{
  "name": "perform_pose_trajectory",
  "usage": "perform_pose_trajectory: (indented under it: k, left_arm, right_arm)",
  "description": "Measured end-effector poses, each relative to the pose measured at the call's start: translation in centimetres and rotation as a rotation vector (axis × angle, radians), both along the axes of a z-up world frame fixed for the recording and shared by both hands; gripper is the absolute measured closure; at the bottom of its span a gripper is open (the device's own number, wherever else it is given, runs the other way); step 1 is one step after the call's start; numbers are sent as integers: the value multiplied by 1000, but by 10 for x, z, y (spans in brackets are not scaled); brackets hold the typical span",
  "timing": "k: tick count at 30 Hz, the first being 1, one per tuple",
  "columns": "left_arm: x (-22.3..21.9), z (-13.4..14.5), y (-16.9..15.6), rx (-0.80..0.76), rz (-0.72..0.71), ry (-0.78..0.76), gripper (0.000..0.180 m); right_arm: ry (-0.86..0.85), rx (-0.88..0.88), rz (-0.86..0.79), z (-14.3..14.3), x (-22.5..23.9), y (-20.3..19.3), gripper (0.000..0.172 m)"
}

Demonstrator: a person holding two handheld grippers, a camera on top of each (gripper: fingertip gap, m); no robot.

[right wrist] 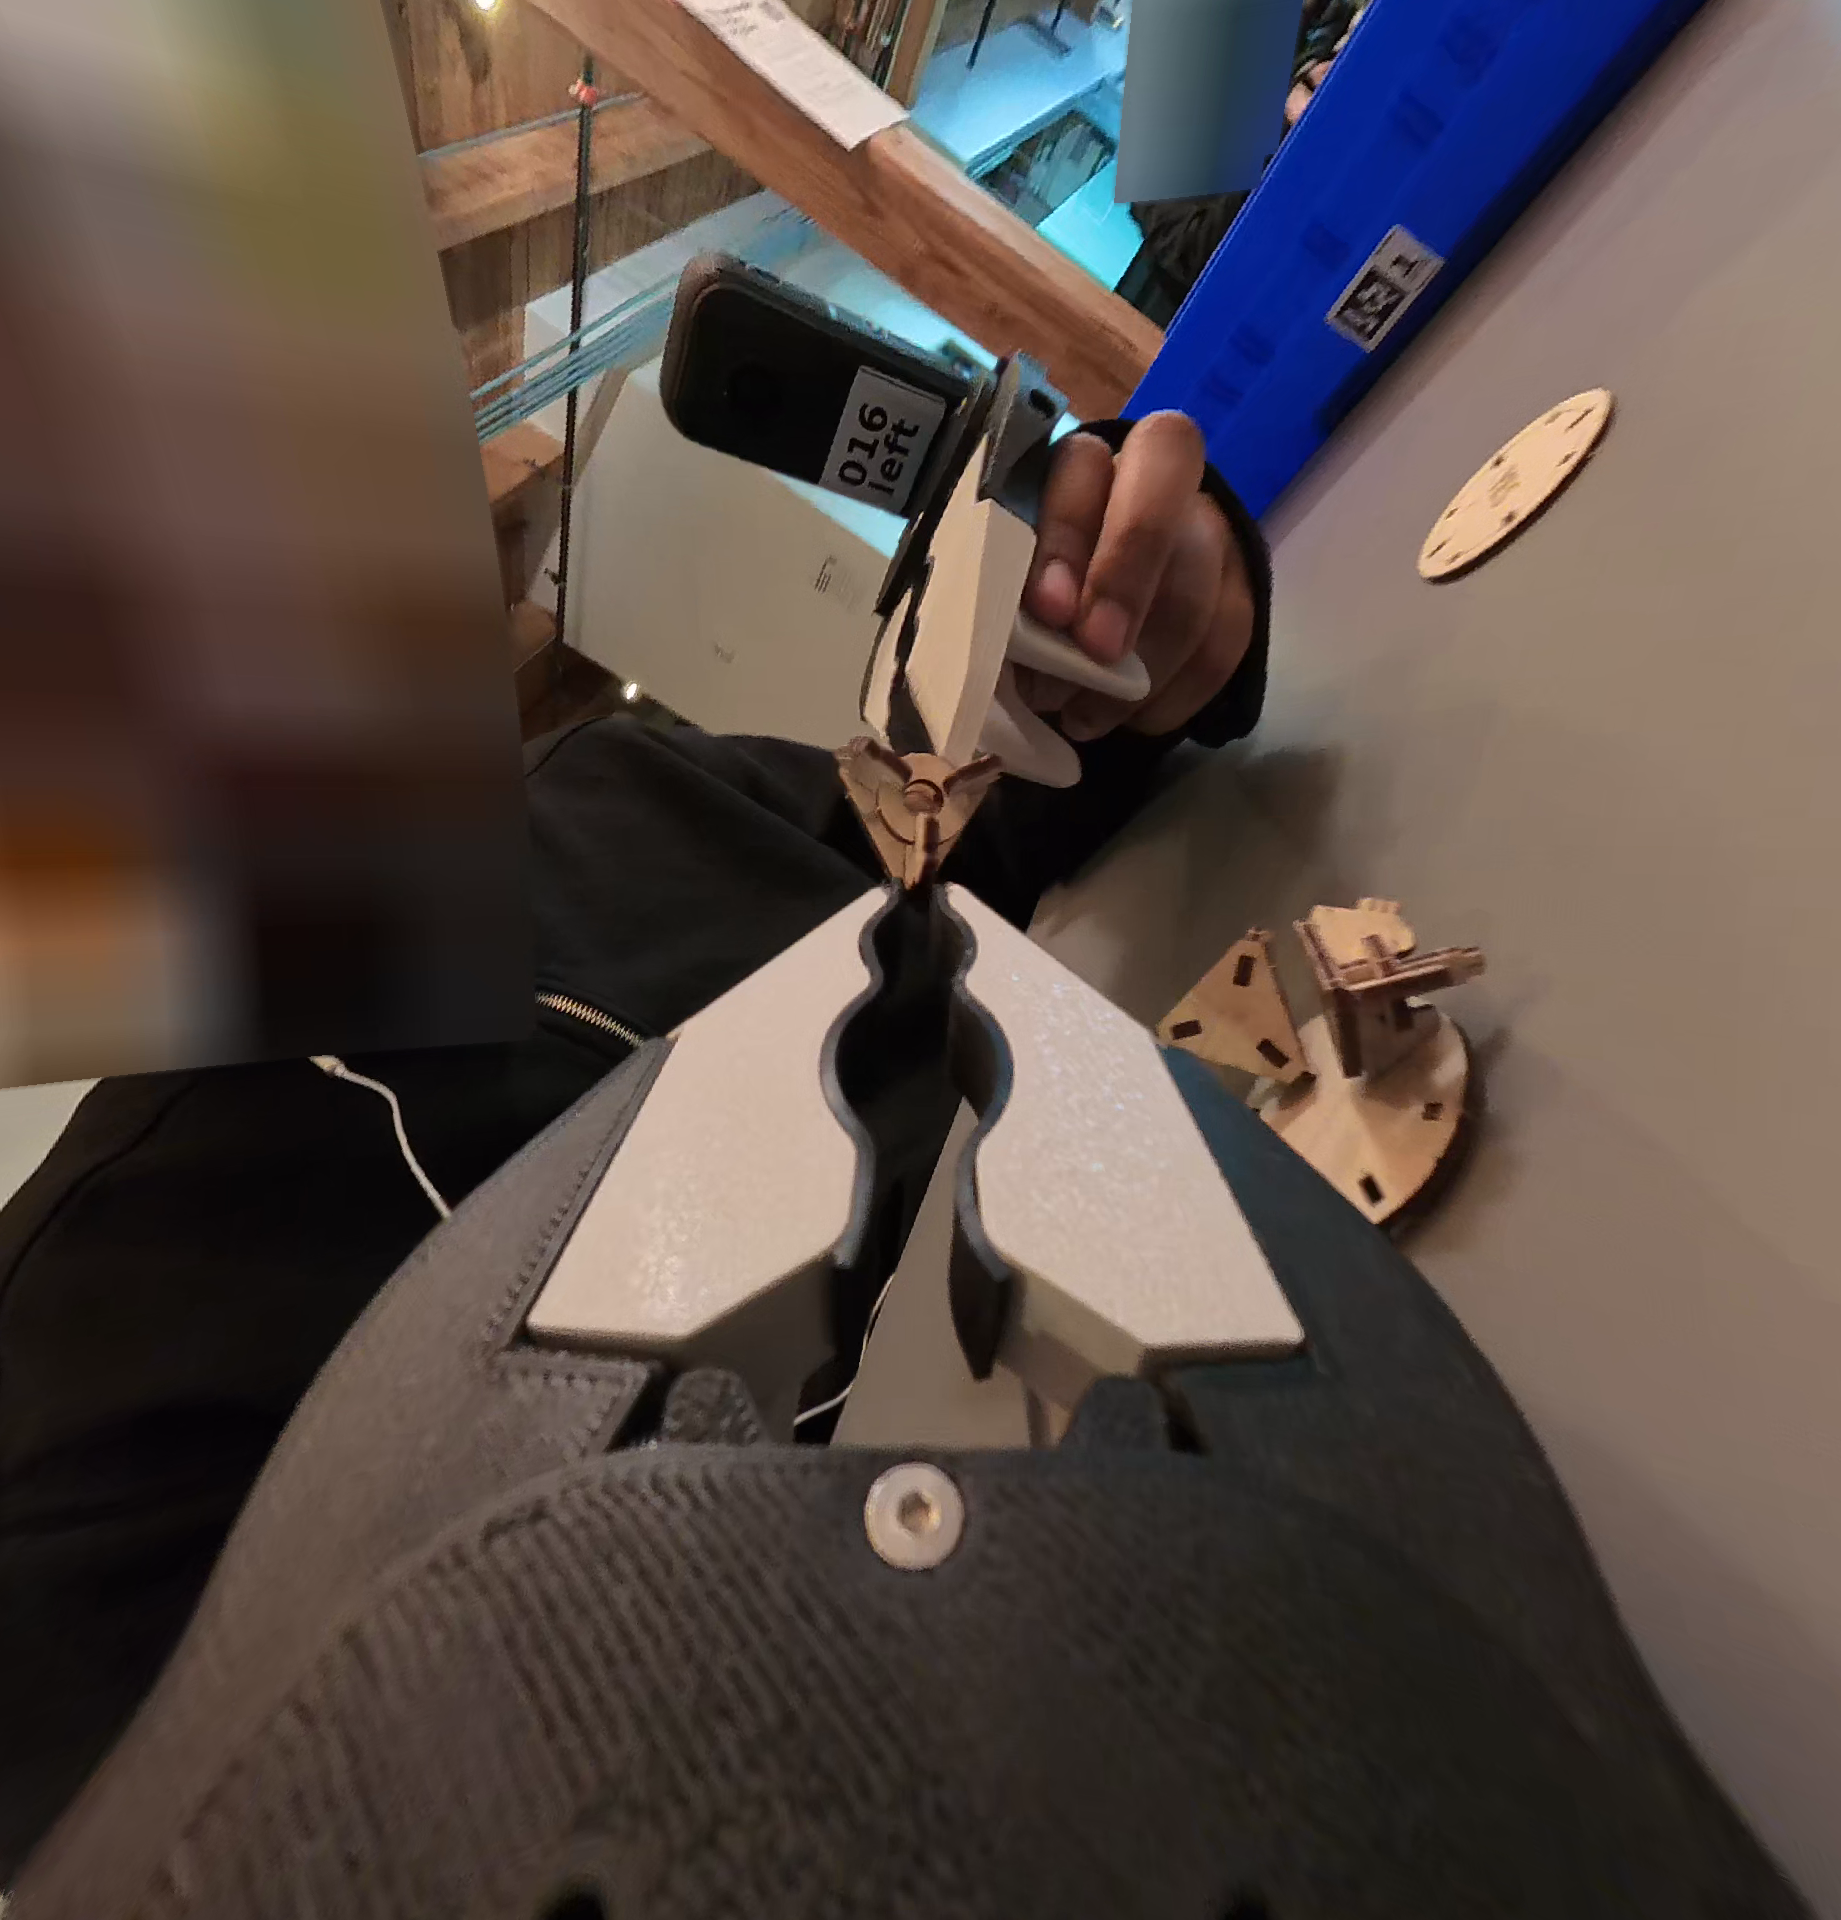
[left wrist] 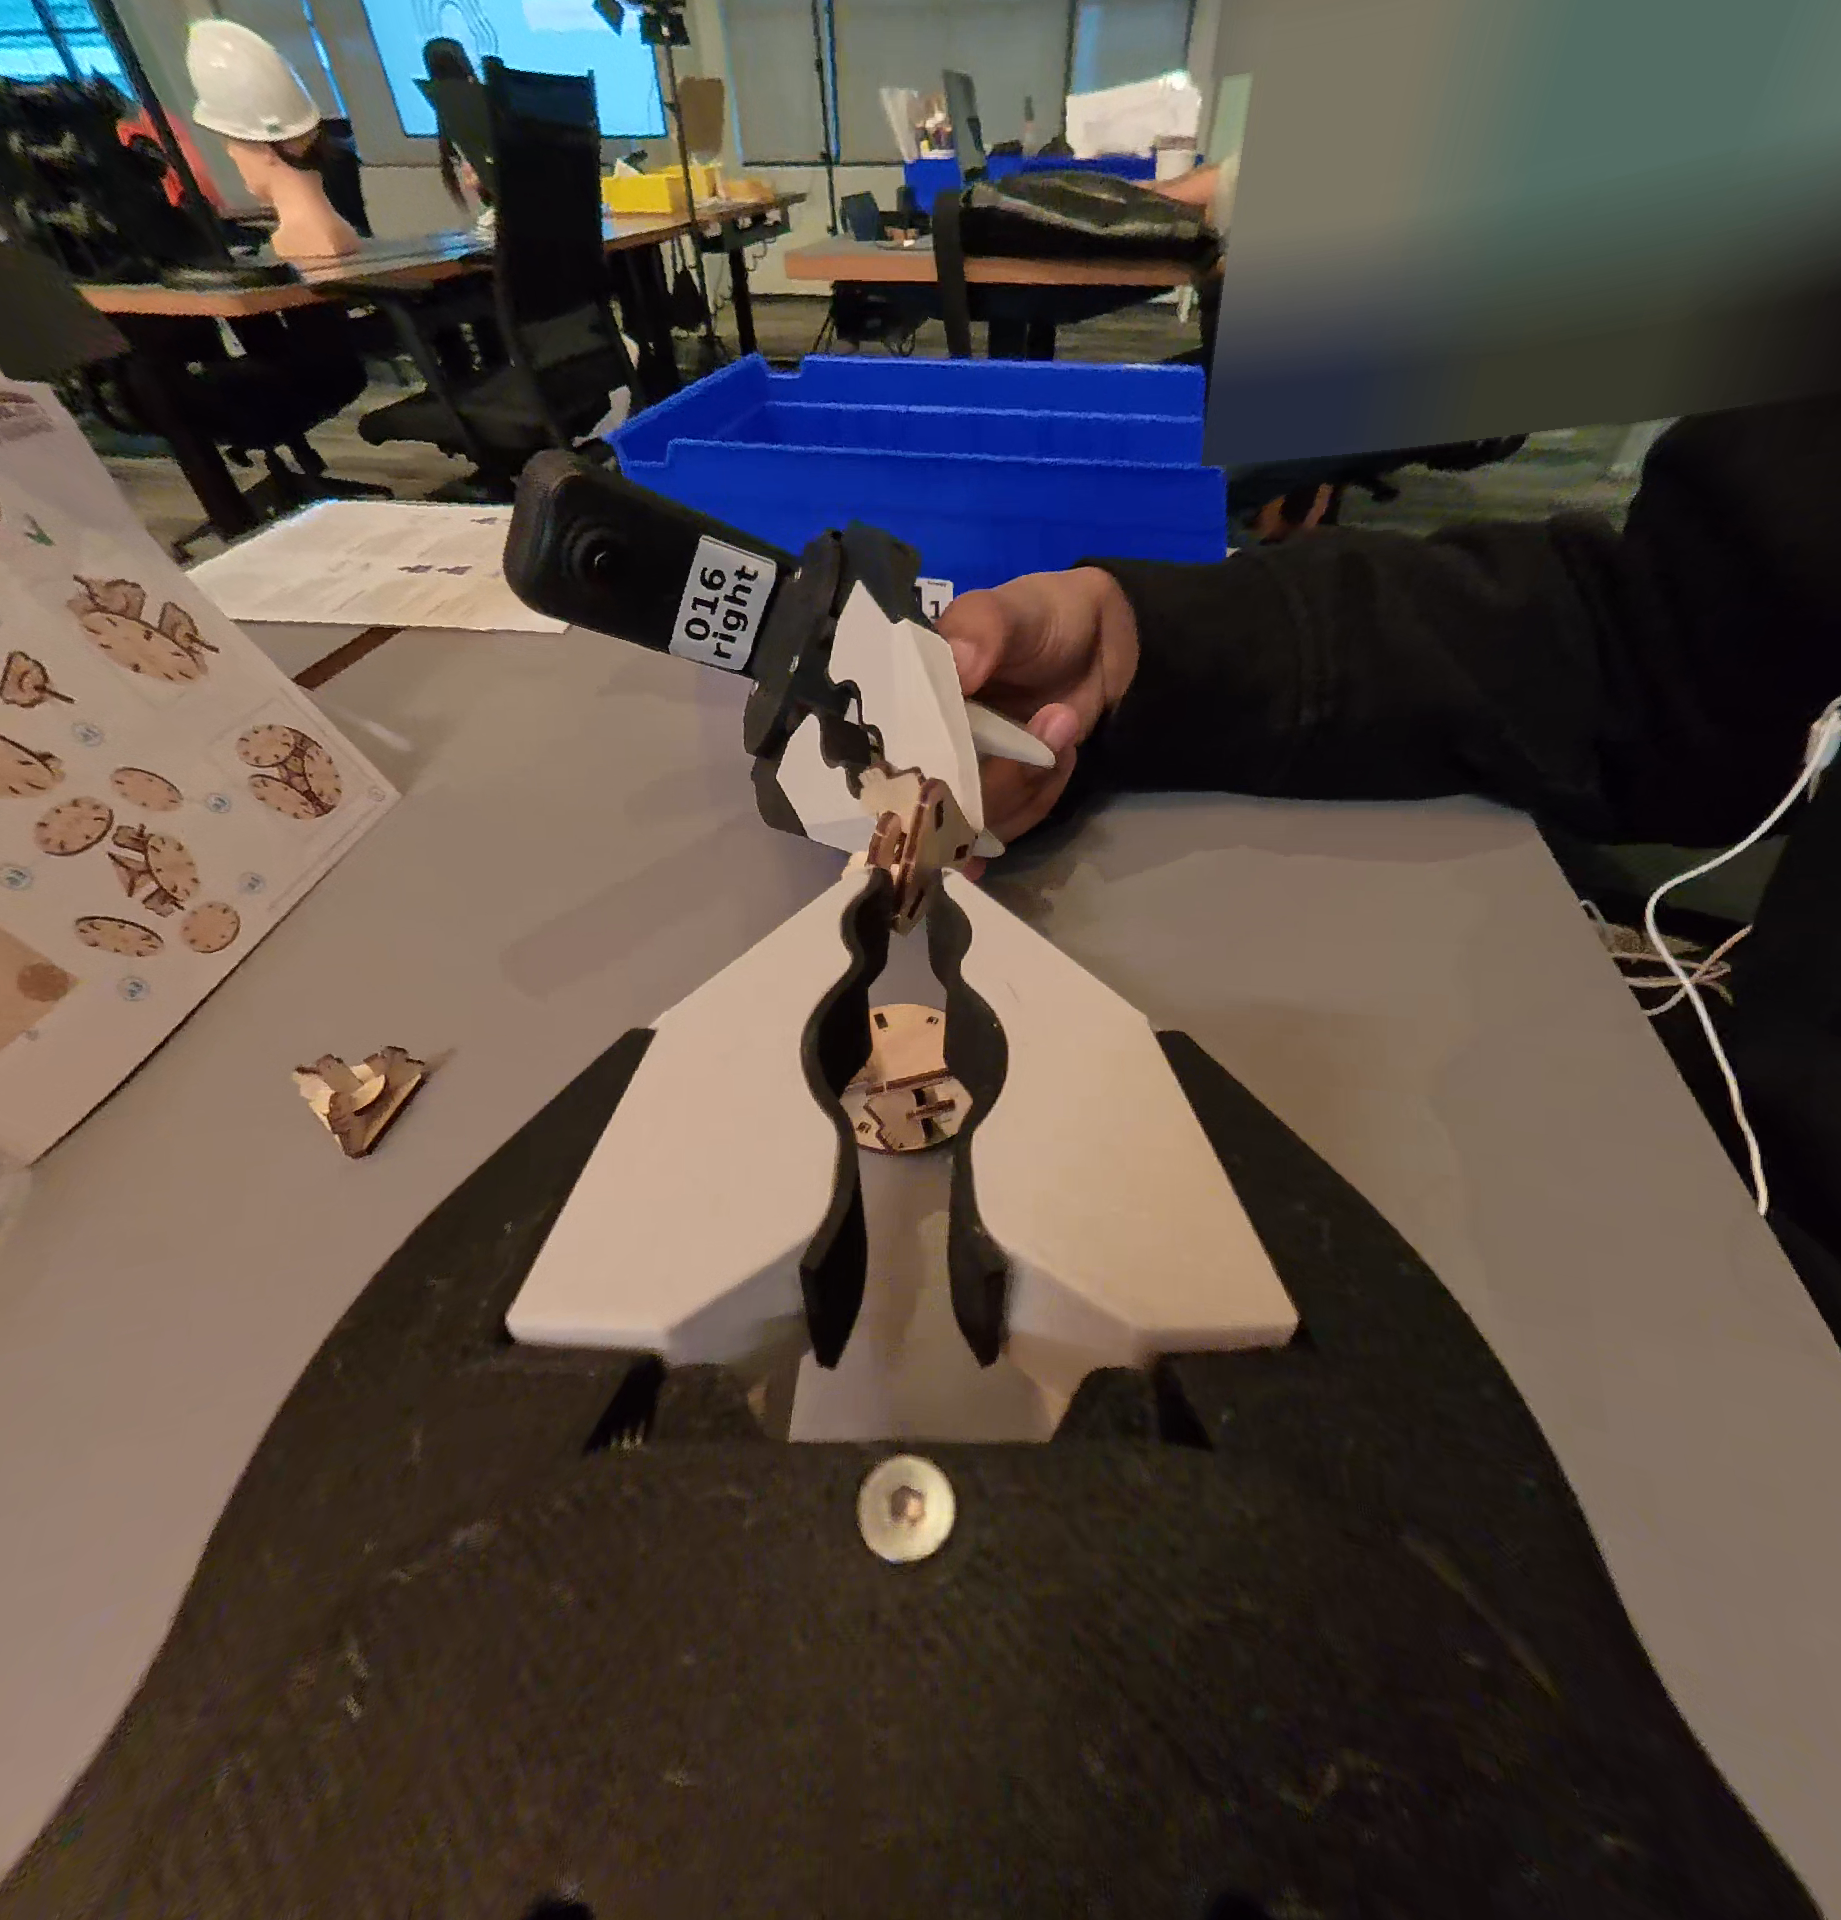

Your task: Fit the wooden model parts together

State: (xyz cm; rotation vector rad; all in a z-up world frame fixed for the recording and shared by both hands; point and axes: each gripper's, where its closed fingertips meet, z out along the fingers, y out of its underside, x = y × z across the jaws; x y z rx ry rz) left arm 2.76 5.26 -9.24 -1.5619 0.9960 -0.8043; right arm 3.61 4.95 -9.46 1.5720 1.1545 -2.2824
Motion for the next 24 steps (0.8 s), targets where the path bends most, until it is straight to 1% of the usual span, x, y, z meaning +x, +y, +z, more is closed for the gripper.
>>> perform_pose_trajectory:
  k: [2,7,8,10,13,15,18,20,24]
  left_arm:
    - [-1,1,0,-21,-7,-26,177]
    - [-4,1,2,-85,-21,-76,178]
    - [-4,2,3,-97,-17,-88,179]
    - [-7,2,7,-116,-3,-108,179]
    - [-12,0,14,-129,36,-110,179]
    - [-14,-2,17,-144,52,-112,179]
    - [-15,-5,20,-167,63,-114,179]
    - [-14,-7,20,-171,63,-112,179]
    - [-12,-8,19,-178,53,-114,179]
  right_arm:
    - [-15,1,-22,-2,-2,3,165]
    - [-29,27,-47,-4,-4,6,164]
    - [-33,35,-59,-4,-5,8,162]
    - [-34,54,-102,-4,-6,14,153]
    - [-15,106,-191,-2,-8,28,152]
    - [32,191,-275,5,-9,39,151]
    - [130,463,-389,19,-8,41,154]
    - [144,606,-409,22,-9,35,158]
    - [102,724,-389,15,-15,26,162]
